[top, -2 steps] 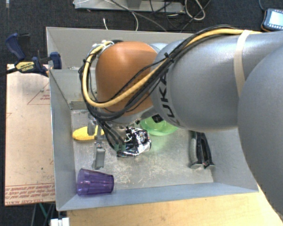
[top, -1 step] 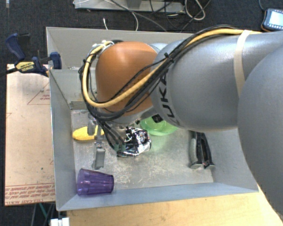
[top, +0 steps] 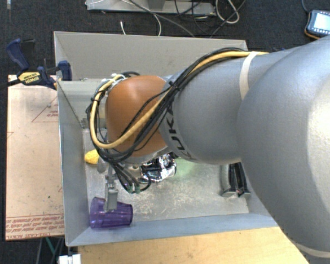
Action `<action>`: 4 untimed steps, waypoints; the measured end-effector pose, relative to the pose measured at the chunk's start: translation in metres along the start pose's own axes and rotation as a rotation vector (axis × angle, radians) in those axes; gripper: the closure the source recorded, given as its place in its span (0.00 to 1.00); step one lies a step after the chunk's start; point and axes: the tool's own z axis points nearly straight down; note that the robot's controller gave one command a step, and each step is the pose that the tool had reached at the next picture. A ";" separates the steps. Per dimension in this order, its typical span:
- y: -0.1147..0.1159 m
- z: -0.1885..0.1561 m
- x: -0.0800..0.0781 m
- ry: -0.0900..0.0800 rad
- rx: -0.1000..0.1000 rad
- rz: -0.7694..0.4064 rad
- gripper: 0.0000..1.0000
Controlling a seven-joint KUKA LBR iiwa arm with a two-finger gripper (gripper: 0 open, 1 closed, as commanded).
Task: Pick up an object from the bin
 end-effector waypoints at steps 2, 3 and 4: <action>-0.015 0.013 -0.001 -0.007 -0.004 0.060 0.00; -0.008 -0.025 -0.006 -0.016 -0.007 0.008 0.00; -0.024 0.024 0.004 0.000 0.000 -0.250 0.00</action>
Offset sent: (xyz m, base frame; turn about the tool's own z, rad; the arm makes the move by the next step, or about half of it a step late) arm 0.0022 -0.0173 -0.0130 0.0696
